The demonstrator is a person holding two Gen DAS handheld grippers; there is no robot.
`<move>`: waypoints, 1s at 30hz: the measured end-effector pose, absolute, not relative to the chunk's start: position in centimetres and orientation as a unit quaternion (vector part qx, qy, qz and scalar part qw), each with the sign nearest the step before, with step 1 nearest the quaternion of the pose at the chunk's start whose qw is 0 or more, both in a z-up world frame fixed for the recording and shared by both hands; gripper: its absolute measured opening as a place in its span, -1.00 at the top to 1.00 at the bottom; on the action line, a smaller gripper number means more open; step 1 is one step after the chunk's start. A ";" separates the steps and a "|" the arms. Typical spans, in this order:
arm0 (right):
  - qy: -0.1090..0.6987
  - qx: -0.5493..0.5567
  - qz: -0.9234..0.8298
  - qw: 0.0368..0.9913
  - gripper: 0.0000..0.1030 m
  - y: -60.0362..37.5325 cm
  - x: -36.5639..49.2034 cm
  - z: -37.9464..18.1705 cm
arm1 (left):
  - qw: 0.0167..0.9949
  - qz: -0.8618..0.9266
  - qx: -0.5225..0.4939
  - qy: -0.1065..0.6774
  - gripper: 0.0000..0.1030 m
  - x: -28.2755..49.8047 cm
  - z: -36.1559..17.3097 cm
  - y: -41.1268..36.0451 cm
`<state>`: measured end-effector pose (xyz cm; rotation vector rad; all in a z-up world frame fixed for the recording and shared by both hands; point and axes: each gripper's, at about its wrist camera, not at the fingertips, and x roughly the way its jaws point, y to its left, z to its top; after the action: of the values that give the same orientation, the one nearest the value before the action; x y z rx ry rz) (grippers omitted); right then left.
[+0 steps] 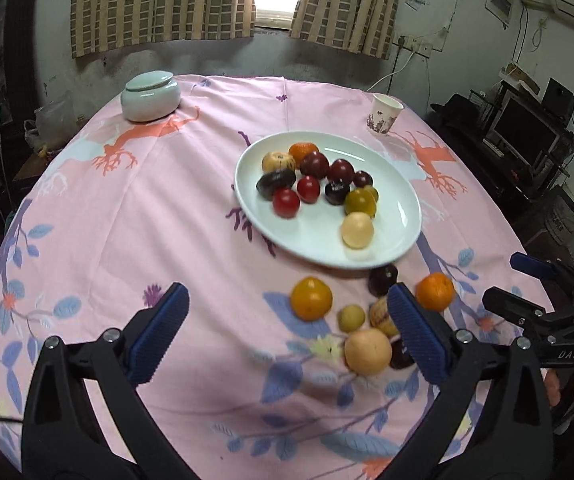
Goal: Organize fruits
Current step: 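Withdraw both open grippers from the plate, then grasp a large pale yellow pear with the left gripper while the right gripper grasps a tangerine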
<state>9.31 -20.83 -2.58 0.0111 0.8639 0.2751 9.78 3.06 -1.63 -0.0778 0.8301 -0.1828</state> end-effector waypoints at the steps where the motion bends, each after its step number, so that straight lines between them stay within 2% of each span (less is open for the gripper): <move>1: 0.418 -0.001 0.121 0.901 -0.93 -20.7 8.3 -3.0 | 0.910 -0.088 -0.035 0.403 -0.96 8.7 -2.3 2.9; 6: 0.429 -0.009 0.088 0.899 -0.93 -20.4 6.5 -5.0 | 0.901 -0.095 0.011 0.423 -0.96 6.5 -4.7 1.6; 15: 0.449 -0.013 0.068 0.891 -0.93 -19.9 10.9 -7.7 | 0.900 -0.101 0.017 0.424 -0.96 5.4 -4.9 1.7; 17: 0.457 -0.001 0.064 0.887 -0.82 -20.2 12.1 -8.4 | 0.900 -0.094 0.014 0.425 -0.96 5.4 -5.0 2.1; 18: 0.463 0.002 0.067 0.884 -0.59 -20.2 12.4 -8.6 | 0.900 -0.091 0.013 0.425 -0.96 5.4 -5.0 2.3; 19: 0.470 0.005 0.072 0.880 -0.48 -20.2 12.8 -8.9 | 0.901 -0.088 0.012 0.426 -0.96 5.4 -5.0 2.6; 26: 0.486 0.009 0.075 0.871 -0.32 -19.9 13.7 -10.0 | 0.898 -0.085 0.006 0.431 -0.96 5.9 -5.4 3.1; 30: 0.495 0.021 0.079 0.865 -0.04 -20.1 14.1 -10.7 | 0.899 -0.088 0.009 0.429 -0.96 5.8 -5.3 3.0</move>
<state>14.13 -20.11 -10.69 0.0448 1.0371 0.1661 5.82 2.95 -5.31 0.0178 0.8889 -0.1829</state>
